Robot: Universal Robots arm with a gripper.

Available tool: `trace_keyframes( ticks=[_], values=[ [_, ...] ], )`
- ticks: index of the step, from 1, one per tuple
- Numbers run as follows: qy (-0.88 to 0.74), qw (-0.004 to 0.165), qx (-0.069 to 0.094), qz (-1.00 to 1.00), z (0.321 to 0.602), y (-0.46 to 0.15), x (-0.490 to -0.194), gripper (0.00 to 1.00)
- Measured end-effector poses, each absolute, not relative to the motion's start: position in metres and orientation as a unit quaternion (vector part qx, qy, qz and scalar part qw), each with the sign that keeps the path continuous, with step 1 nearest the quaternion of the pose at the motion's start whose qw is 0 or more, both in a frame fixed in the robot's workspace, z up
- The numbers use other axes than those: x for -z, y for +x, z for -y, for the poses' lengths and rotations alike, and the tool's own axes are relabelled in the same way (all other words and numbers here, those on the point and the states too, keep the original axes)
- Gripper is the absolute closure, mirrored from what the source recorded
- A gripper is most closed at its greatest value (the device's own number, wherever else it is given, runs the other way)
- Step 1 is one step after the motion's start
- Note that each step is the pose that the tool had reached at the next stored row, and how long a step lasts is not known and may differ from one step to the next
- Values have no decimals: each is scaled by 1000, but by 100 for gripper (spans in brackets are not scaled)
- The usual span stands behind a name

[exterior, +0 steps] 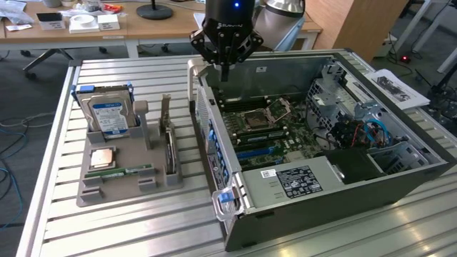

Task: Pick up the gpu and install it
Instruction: 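Reach for the gpu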

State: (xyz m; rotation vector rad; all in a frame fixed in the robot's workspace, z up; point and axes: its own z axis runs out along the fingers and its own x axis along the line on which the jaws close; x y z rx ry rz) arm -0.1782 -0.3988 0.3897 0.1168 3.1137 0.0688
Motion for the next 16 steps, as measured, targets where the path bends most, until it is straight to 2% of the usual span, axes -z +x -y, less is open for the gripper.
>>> trace_keyframes(
  ticks=[16],
  values=[
    [37, 12, -22, -999, 399, -212, -387, 89]
  ],
)
